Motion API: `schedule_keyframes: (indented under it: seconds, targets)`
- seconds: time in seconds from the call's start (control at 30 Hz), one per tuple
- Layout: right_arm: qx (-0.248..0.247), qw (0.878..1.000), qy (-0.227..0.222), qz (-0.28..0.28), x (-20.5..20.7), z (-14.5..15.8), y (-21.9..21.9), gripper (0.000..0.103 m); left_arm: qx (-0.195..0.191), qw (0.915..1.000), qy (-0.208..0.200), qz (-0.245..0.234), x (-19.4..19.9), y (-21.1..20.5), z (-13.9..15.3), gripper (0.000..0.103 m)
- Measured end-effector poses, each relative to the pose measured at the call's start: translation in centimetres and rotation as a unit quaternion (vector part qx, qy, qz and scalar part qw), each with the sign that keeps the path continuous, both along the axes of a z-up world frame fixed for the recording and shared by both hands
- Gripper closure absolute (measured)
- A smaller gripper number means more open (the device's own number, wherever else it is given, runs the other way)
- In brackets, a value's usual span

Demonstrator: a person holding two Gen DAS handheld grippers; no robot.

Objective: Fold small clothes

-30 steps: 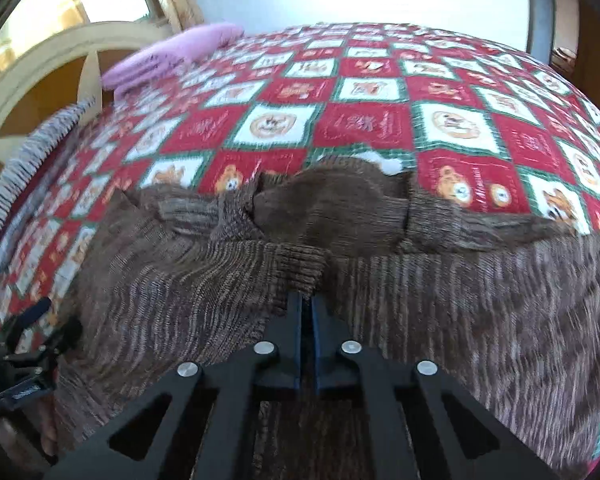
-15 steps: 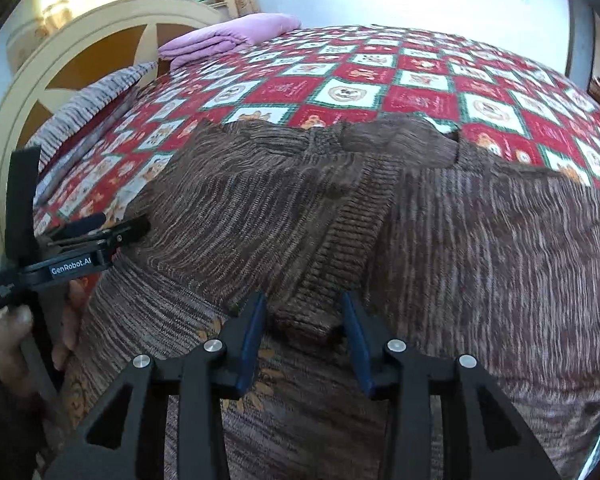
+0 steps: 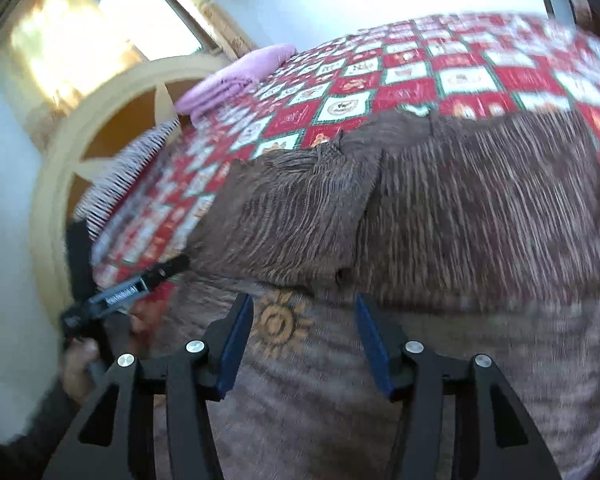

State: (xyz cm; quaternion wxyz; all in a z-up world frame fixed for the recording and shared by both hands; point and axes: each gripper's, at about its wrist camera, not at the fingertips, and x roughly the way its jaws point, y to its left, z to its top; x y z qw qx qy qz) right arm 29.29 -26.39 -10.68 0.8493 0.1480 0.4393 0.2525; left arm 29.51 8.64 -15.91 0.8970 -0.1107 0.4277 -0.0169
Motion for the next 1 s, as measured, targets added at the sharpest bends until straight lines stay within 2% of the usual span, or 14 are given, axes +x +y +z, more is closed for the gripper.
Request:
schedule_keyframes:
  seconds: [0.07, 0.13, 0.37, 0.5, 0.7, 0.87, 1.0]
  targets:
    - [0.033, 0.999, 0.021, -0.002, -0.6, -0.1, -1.4, 0.048, -0.017, 0.9998, 0.004, -0.006, -1.1, 0.1, 0.2, 0.000]
    - [0.045, 0.999, 0.028, 0.003, -1.7, 0.2, -2.3, 0.048, -0.014, 0.9999, 0.000, -0.010, -2.3, -0.2, 0.7, 0.000]
    - [0.030, 0.999, 0.019, 0.010, -6.0, 1.3, -4.8, 0.048, 0.033, 0.9981, -0.022, -0.048, -7.1, -1.8, 2.4, 0.000]
    - [0.005, 1.000, 0.019, 0.004, -8.7, 1.7, -6.7, 0.048, 0.058, 0.9951, -0.034, -0.073, -10.0, -2.7, 3.0, 0.000]
    - [-0.033, 0.999, 0.030, -0.010, -12.1, 1.1, -9.1, 0.048, 0.101, 0.9902, -0.045, -0.085, -13.2, -3.5, 3.0, 0.000]
    - [-0.096, 0.994, 0.037, -0.036, -15.3, 0.5, -10.1, 0.048, 0.120, 0.9875, -0.041, -0.093, -15.7, -3.7, 2.7, 0.000]
    - [-0.128, 0.990, 0.040, -0.048, -17.4, 0.2, -10.4, 0.048, 0.128, 0.9868, -0.041, -0.091, -17.6, -3.3, 2.5, 0.000]
